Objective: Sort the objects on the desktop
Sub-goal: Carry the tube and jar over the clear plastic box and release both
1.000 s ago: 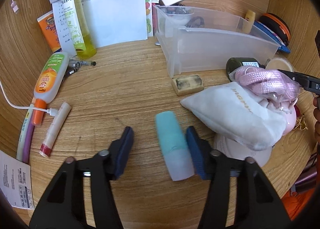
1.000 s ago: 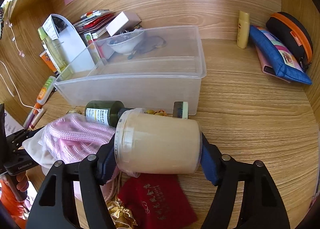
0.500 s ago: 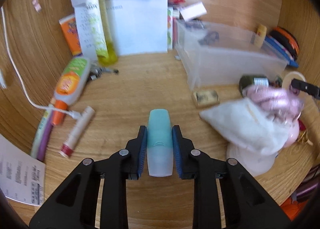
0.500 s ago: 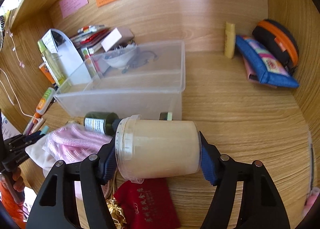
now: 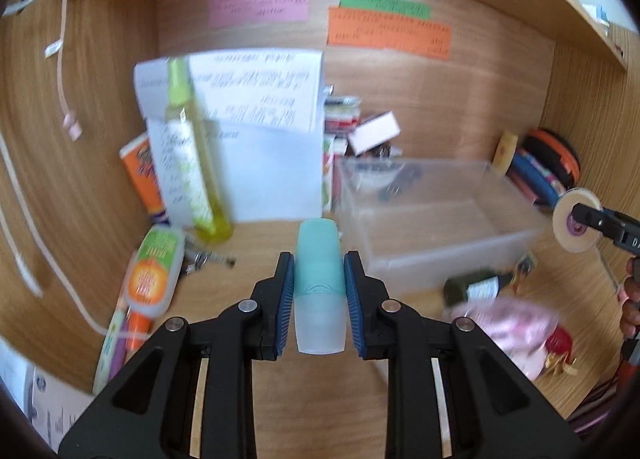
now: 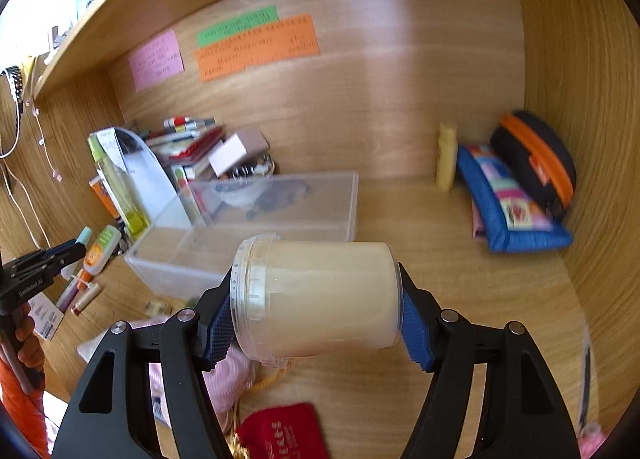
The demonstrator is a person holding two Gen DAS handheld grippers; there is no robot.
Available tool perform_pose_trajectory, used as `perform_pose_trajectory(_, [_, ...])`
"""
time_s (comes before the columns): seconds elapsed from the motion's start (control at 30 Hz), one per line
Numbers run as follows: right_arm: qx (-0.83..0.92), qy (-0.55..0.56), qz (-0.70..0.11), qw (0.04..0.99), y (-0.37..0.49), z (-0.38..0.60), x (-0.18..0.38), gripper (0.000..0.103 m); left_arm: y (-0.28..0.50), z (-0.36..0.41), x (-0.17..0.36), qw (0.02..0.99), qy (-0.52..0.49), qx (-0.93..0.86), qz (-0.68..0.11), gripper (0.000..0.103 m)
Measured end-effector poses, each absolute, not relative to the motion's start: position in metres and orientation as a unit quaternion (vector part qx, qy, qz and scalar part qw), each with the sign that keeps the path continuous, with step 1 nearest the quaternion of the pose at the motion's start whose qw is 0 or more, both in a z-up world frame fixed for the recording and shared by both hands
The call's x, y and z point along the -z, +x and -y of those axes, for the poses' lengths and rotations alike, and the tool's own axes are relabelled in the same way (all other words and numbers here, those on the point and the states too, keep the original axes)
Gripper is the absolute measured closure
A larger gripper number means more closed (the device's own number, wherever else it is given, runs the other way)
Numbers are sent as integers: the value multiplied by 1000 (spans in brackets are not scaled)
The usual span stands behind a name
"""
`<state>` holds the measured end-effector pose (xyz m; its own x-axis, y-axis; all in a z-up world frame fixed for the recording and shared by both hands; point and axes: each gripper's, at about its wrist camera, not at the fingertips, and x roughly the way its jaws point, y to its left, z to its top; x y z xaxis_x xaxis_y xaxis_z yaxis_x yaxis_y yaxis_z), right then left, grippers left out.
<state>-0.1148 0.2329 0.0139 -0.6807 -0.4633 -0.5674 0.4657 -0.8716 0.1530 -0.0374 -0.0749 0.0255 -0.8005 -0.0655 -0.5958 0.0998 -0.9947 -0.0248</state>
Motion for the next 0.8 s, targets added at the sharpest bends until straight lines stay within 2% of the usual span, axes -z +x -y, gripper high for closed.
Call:
perform_pose_trajectory(0.37, [916, 281, -18, 286, -149, -206, -35, 37, -92, 52, -36, 21, 311, 950, -12, 78])
perform_pose_trajectory(0.8, [889, 330, -44, 315, -189, -161, -5, 37, -145, 34, -17, -16, 346, 938, -24, 78])
